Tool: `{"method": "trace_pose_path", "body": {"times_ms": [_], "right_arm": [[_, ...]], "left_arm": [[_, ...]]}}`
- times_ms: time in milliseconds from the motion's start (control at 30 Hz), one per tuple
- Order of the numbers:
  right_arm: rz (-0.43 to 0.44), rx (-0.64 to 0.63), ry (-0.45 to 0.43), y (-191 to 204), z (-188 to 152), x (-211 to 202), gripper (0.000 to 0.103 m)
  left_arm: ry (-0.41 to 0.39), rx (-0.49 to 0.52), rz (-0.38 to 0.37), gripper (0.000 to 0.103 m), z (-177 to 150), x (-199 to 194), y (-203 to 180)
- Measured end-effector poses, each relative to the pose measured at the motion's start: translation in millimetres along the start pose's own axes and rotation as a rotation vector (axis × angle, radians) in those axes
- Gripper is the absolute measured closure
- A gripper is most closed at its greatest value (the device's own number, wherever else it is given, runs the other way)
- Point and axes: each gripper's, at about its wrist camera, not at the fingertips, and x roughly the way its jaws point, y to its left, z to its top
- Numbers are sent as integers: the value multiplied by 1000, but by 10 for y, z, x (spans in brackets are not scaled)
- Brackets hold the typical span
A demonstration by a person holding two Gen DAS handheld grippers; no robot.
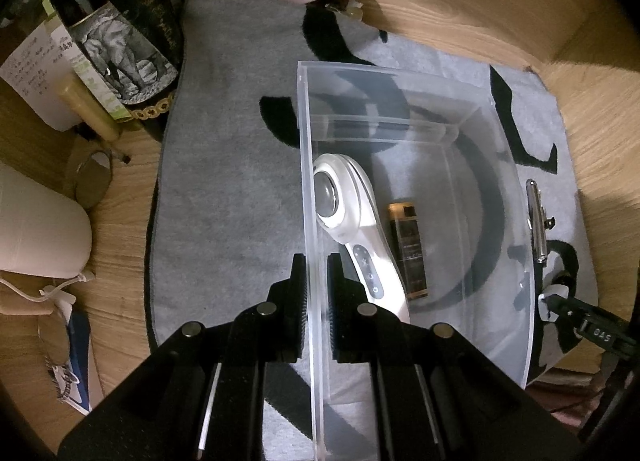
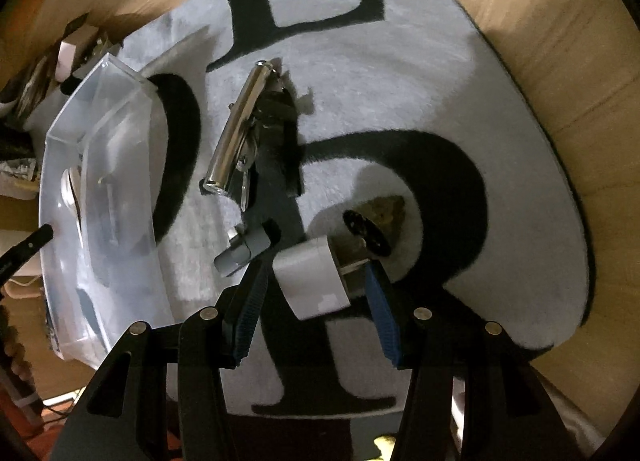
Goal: Organize rigid objects
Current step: 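Grasp the white plug adapter with the right tool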
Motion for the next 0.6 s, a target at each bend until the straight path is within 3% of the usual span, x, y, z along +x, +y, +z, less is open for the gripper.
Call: {"method": "trace_pose_path", "body": {"times_ms": [167, 600], "right_arm": [[14, 13, 9, 14, 19, 66, 63], [44, 4, -82, 107, -152, -319, 63]], "left_arm": [[-2, -2, -8, 96, -8, -9, 5], [-6, 8, -27, 96, -26, -26, 24]]}}
